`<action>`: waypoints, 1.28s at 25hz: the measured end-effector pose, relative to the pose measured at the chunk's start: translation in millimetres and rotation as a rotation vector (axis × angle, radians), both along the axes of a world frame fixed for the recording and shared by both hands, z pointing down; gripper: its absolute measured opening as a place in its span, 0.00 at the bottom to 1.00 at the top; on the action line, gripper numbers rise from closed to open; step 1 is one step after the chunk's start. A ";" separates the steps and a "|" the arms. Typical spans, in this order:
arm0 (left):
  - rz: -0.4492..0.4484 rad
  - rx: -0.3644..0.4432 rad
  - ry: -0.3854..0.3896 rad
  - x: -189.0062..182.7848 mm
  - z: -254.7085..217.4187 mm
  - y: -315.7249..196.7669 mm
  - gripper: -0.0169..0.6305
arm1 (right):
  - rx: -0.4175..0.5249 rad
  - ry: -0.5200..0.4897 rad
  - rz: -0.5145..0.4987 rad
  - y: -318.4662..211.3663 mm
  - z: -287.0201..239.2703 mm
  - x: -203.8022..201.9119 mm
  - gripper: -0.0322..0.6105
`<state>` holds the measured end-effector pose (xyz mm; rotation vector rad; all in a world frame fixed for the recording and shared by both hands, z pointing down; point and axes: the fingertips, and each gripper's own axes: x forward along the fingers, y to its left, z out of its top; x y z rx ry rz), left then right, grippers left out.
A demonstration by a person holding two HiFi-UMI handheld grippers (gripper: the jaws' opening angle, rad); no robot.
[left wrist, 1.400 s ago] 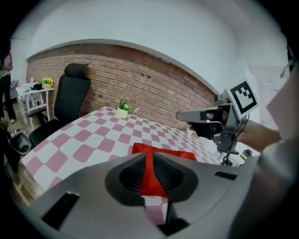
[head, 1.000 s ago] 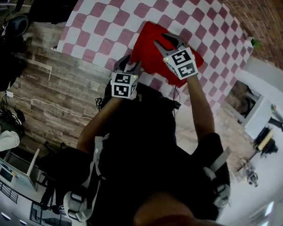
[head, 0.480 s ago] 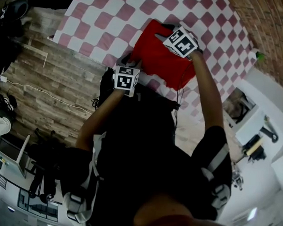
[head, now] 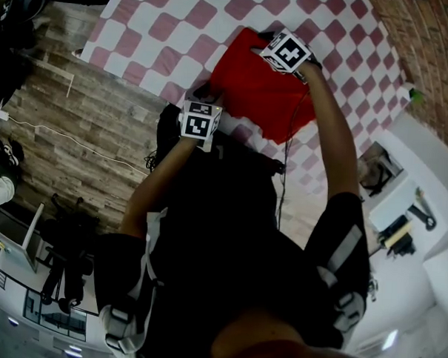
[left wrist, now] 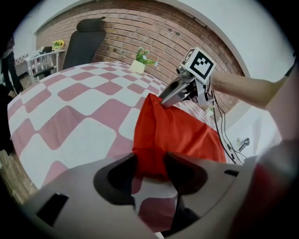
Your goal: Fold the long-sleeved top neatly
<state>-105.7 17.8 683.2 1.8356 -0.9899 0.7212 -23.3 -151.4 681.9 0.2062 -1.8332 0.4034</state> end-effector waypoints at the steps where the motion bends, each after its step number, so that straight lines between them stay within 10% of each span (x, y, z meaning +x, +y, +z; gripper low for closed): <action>1: 0.003 0.001 -0.002 0.3 0.5 -0.1 0.34 | -0.007 0.002 -0.004 0.4 1.7 -0.4 0.34; 18: 0.188 -0.016 0.061 6.4 0.3 -10.2 0.11 | -0.053 -0.065 0.098 1.3 7.1 6.7 0.11; 32: 0.529 0.007 0.006 12.3 -3.0 -87.3 0.11 | -0.032 -0.129 0.470 -29.2 5.5 69.5 0.10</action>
